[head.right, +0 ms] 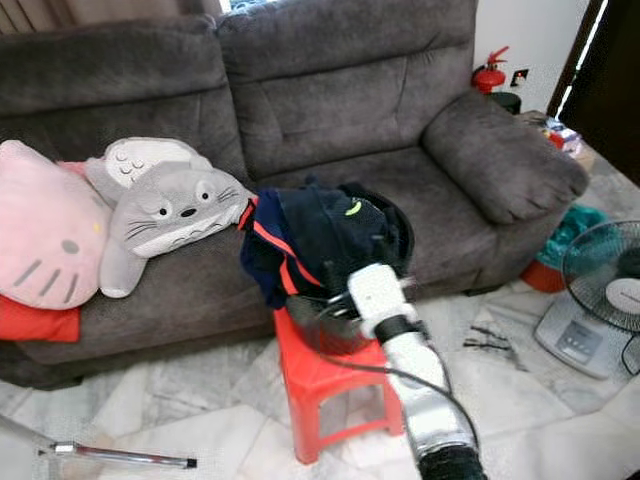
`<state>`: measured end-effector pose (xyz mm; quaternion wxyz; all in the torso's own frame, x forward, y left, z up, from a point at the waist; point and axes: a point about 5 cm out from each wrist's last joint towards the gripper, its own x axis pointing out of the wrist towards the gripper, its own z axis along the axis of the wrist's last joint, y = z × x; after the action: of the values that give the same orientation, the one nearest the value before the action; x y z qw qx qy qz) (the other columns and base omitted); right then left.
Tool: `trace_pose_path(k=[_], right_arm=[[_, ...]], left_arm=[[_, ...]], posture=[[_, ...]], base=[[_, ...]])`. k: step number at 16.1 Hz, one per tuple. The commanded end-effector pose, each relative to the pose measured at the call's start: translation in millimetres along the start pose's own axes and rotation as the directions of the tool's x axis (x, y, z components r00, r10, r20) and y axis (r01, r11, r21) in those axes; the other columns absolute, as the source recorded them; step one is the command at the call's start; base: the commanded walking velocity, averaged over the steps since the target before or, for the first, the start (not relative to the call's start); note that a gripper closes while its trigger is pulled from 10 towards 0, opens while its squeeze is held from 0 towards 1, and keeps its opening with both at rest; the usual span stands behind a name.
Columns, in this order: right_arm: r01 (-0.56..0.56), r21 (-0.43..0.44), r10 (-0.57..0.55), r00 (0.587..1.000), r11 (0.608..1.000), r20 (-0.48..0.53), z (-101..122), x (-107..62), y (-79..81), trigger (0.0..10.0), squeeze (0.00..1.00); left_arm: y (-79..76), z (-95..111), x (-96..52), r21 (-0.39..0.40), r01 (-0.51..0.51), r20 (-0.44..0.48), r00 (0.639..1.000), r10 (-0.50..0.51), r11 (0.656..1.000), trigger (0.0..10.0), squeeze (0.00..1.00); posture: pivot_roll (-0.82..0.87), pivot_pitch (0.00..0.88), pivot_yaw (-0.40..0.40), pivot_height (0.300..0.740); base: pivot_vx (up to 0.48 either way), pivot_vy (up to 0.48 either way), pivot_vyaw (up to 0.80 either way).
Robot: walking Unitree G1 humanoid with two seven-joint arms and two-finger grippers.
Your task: Hang hanger
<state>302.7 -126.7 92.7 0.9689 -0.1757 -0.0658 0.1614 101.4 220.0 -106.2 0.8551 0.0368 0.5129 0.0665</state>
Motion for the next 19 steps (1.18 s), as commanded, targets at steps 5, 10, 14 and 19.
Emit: trace_pose_path(k=[5, 10, 14, 19], right_arm=[[0.001, 0.009, -0.001, 0.999, 1.000, 0.040, 3, -10.4, 0.6, 10.0, 0.00], [0.189, 0.010, -0.189, 0.982, 0.982, 0.025, 2, -13.5, -20.0, 10.0, 0.00], [0.139, -0.004, -0.139, 0.990, 0.990, -0.034, -3, -6.1, -14.2, 10.0, 0.00], [0.101, -0.013, -0.102, 0.993, 0.995, -0.056, -4, 1.2, -9.0, 10.0, 0.00]], left_arm=[[6.7, -3, -1.2, -0.009, -0.019, 0.002, 1.000, 0.019, 1.000, 10.0, 0.00], [7.0, -2, -1.0, -0.009, -0.023, 0.005, 1.000, 0.023, 1.000, 10.0, 0.00], [6.5, -1, -0.9, -0.009, -0.017, 0.006, 1.000, 0.017, 1.000, 10.0, 0.00], [5.8, -1, -0.8, -0.011, -0.013, 0.004, 1.000, 0.013, 1.000, 10.0, 0.00]], posture=[[-0.21, 0.000, 0.094, 0.740], [-0.22, 0.000, 0.094, 0.740], [-0.21, 0.000, 0.093, 0.740], [-0.21, 0.000, 0.088, 0.740]], base=[[0.000, 0.000, 0.00], [0.000, 0.000, 0.00], [0.000, 0.000, 0.00], [0.000, 0.000, 0.00]])
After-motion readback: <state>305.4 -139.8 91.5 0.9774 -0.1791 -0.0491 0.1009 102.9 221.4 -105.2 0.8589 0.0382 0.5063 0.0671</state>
